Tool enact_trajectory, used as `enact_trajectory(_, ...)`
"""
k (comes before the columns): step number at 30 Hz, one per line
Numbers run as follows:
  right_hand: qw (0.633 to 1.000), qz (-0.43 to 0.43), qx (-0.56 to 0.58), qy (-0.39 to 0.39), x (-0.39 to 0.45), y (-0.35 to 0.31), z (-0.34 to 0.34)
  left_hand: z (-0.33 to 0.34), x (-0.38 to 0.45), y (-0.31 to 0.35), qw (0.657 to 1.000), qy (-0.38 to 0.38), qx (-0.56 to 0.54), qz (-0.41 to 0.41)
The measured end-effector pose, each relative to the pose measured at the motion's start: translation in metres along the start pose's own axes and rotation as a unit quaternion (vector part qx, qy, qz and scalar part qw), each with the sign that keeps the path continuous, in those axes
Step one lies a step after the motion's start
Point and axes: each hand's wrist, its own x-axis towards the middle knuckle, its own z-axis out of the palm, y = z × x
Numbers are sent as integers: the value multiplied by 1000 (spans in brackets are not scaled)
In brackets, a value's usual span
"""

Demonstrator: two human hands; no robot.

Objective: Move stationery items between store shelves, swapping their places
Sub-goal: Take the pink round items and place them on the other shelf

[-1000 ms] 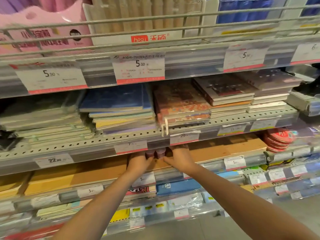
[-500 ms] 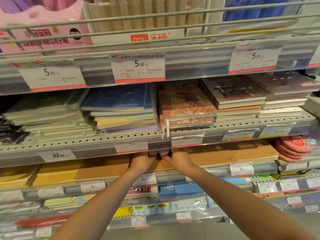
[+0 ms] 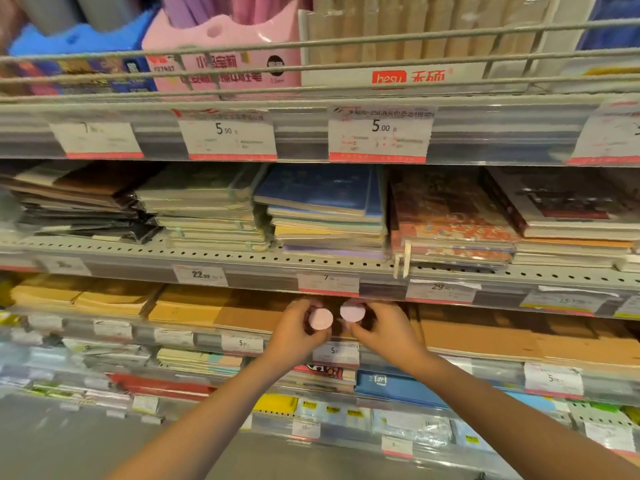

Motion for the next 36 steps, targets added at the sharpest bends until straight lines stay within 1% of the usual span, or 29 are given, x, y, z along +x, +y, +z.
enact_trajectory(5,997,-38,24,-60,7,-24,35,-43,-28,-19,999,39,-8,-10)
enact_trajectory(9,992,-90,54,-76,14,-55,68,-82,-52,-39,996,75,-21,-37)
enact_trajectory(15,980,-141,80,-118,27,-118,123,-153,-88,-80,988,143,0,-51)
enact_trajectory(23,963,-192,115,-152,43,-228,217,-277,-140,-135,975,211,2,-77)
enact_trajectory(27,956,-211,134,-150,50,-292,266,-349,-175,-165,970,231,10,-78)
enact_trajectory(30,949,-229,151,-157,56,-337,304,-400,-201,-190,961,257,23,-95)
enact_trajectory(36,933,-265,184,-161,70,-422,374,-484,-243,-232,944,308,28,-112)
